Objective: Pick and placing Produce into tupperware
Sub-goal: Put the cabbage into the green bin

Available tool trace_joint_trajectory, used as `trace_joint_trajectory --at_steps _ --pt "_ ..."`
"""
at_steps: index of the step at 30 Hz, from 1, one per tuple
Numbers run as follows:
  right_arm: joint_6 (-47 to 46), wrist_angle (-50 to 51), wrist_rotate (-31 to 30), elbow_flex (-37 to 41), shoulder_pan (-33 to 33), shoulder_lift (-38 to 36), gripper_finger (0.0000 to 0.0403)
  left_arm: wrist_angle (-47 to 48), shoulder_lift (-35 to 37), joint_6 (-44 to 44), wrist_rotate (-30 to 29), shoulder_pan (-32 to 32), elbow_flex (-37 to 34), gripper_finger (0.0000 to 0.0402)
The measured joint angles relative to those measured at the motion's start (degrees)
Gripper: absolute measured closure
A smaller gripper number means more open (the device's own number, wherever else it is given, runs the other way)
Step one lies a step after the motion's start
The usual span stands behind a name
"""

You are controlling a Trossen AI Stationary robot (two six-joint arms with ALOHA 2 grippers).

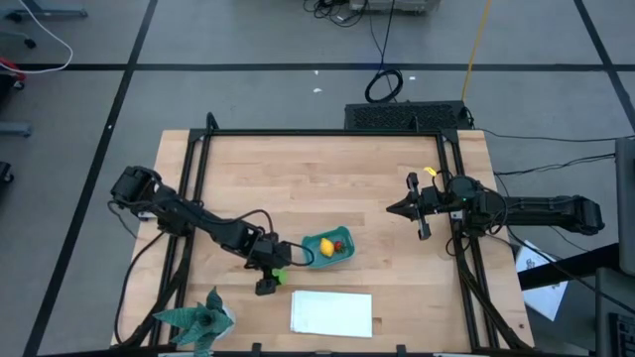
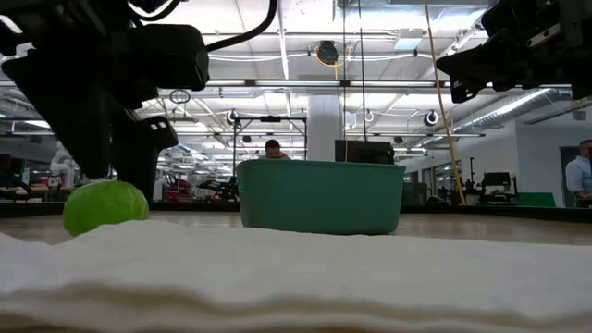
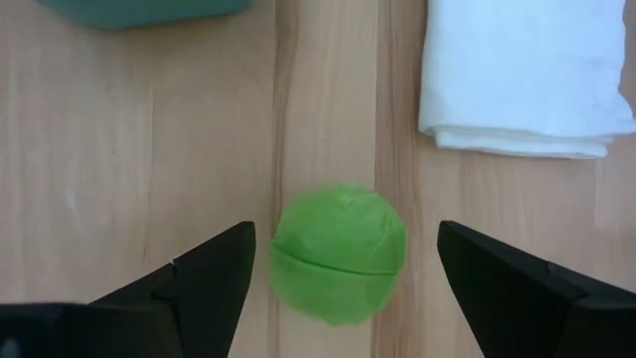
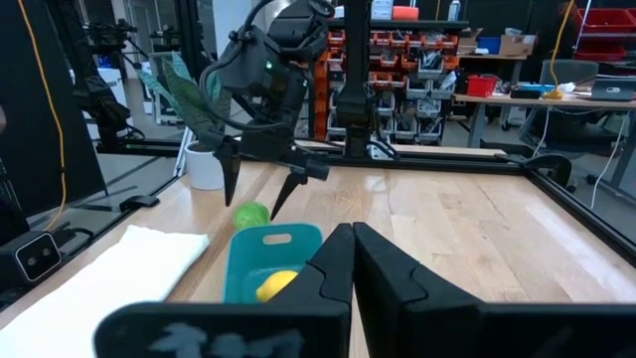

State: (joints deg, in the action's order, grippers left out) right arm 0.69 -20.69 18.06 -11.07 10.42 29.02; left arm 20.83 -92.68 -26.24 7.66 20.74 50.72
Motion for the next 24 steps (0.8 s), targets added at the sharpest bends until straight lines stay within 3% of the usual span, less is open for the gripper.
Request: trace_joint_trajectory --at_steps 19,24 --pt "0.0 0.0 0.0 0.0 0.0 0.0 0.0403 -2.2 0.0 4.3 -5.2 2.9 -1.3 0.008" --pt "0.0 0.0 0.0 0.0 0.0 0.1 0.0403 -3.8 -3.5 5.6 -5.6 3.2 -1.4 0.008"
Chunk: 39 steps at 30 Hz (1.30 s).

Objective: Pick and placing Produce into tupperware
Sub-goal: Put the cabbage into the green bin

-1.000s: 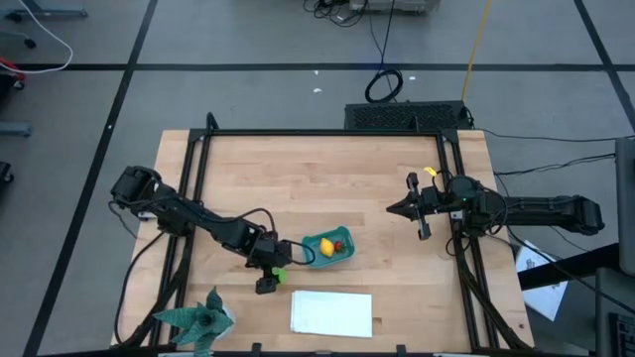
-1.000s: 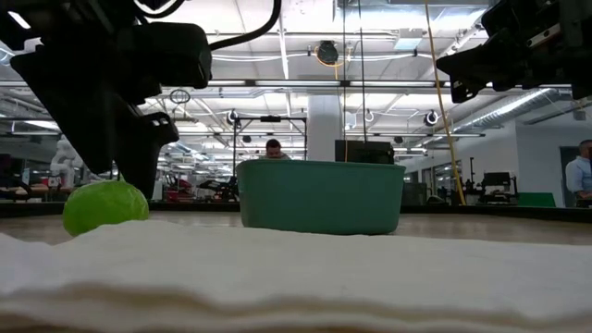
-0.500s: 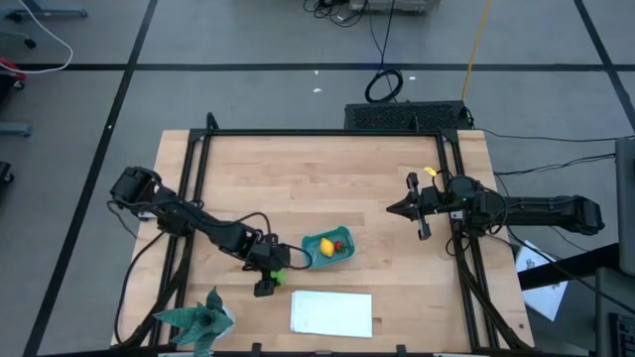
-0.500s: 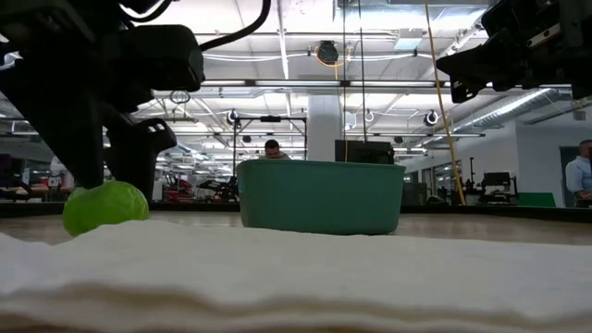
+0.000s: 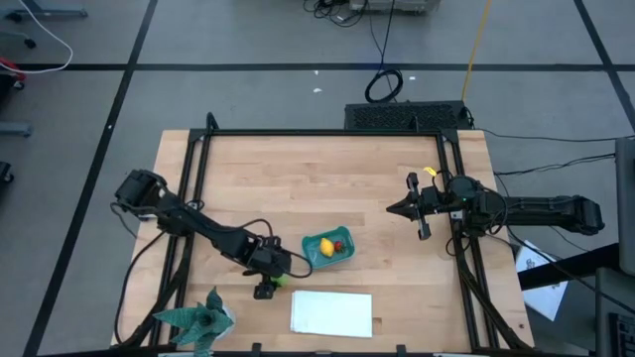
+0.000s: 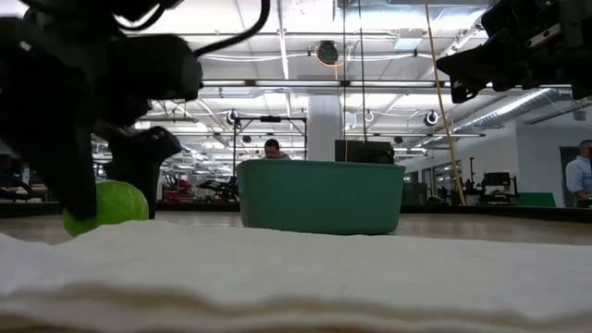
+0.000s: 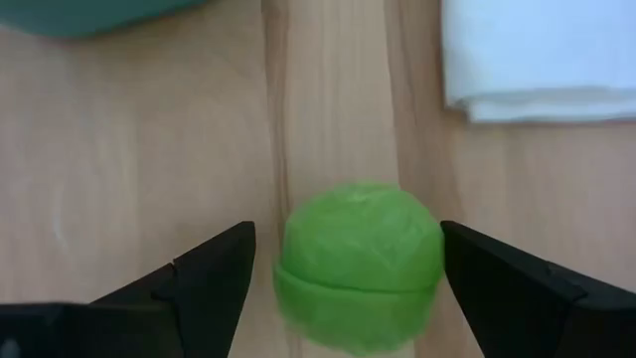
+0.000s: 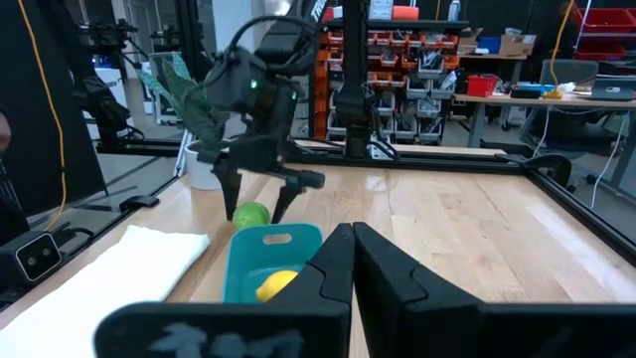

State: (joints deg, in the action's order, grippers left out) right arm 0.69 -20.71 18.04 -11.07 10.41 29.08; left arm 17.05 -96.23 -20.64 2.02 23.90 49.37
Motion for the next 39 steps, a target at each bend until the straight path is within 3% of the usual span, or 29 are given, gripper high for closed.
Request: trace_joint_trajectory --at_steps 7,39 --pt "0.1 -0.1 0.0 0.0 0.0 0.6 0.0403 -1.0 -5.1 1.1 -1.2 0.2 0.5 0.008" --pt "0.6 -1.7 -0.2 0.0 0.0 3.3 0.0403 2.3 -4.2 5.7 1.0 0.2 0.2 0.008"
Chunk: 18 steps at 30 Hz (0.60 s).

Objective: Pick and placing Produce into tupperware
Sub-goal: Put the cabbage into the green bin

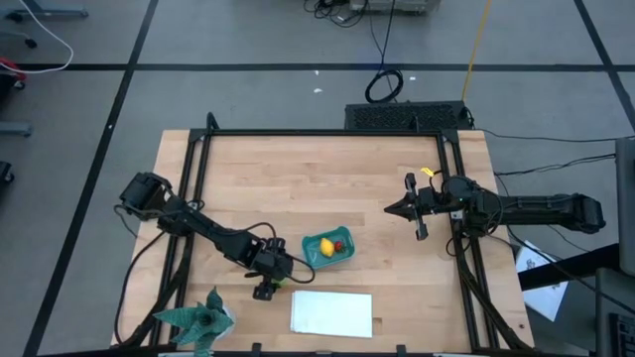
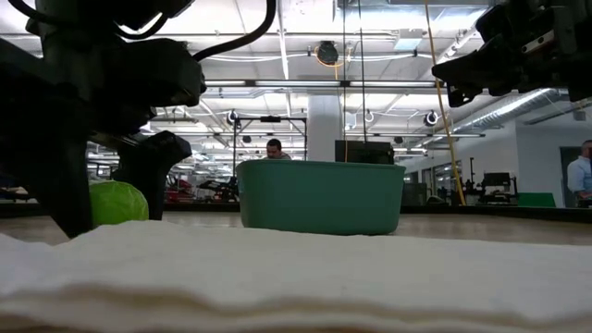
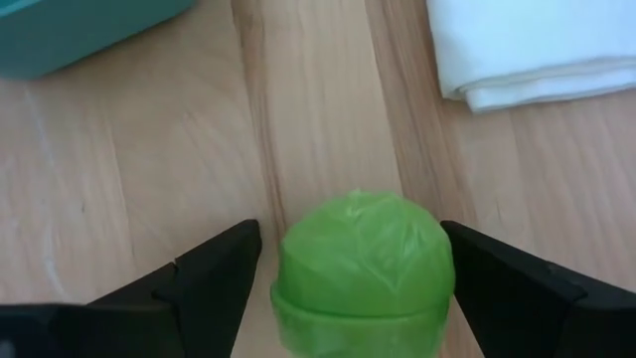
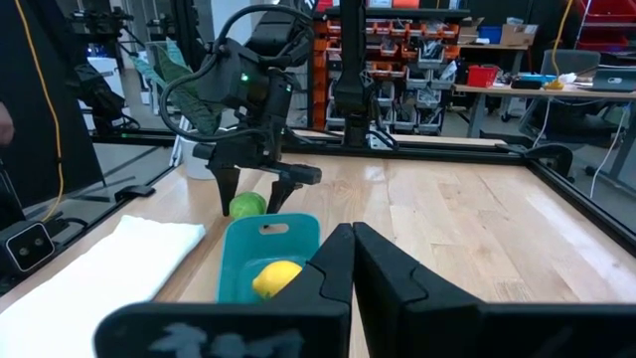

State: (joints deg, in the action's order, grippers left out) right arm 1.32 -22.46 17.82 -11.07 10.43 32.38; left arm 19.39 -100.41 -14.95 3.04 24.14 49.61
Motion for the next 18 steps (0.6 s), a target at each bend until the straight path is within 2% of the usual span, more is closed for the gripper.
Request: trace_joint_trajectory --at_steps 10,18 --pt "0.0 0.0 0.0 0.0 0.0 0.0 0.0403 0.4 0.1 -0.1 0.7 0.0 0.0 0.0085" --pt "0.0 0.0 0.0 0.0 0.0 0.0 0.0403 0.9 0.2 0.7 0.5 -0.1 0.0 0.0165"
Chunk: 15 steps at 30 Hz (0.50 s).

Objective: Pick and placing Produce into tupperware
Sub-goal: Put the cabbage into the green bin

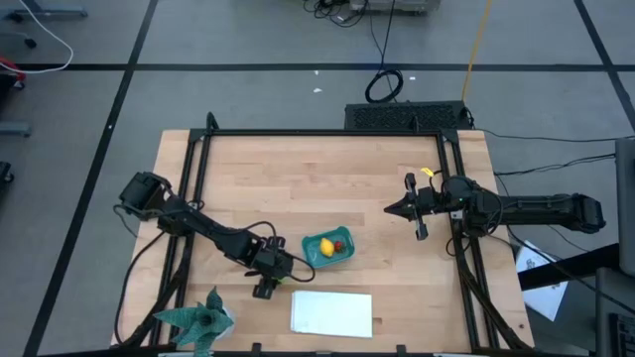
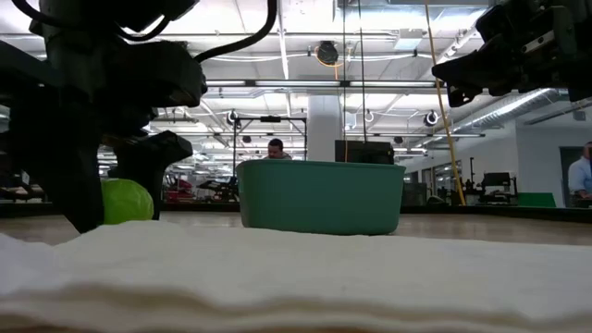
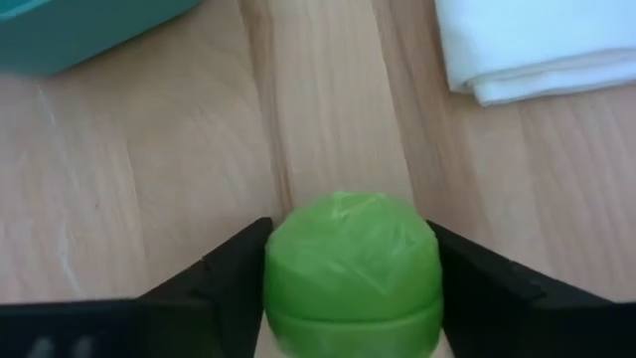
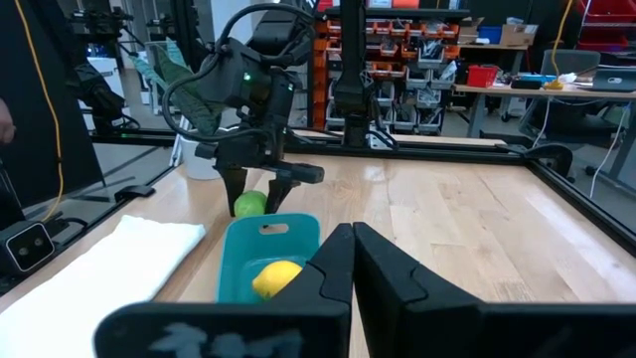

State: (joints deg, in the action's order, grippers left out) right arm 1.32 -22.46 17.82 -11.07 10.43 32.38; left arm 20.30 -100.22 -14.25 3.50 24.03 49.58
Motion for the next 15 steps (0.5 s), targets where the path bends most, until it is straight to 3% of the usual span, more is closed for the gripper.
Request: trace_joint_trajectory --at_steps 6,15 --pt "0.0 0.0 0.0 0.0 0.0 0.0 0.0403 0.6 2.2 0.9 0.5 -0.1 -0.2 0.0189" --pt "-0.3 -1.1 0.0 0.0 0.0 0.0 0.0403 8.4 10.1 0.9 -1.6 -0.5 -0.4 0.0145"
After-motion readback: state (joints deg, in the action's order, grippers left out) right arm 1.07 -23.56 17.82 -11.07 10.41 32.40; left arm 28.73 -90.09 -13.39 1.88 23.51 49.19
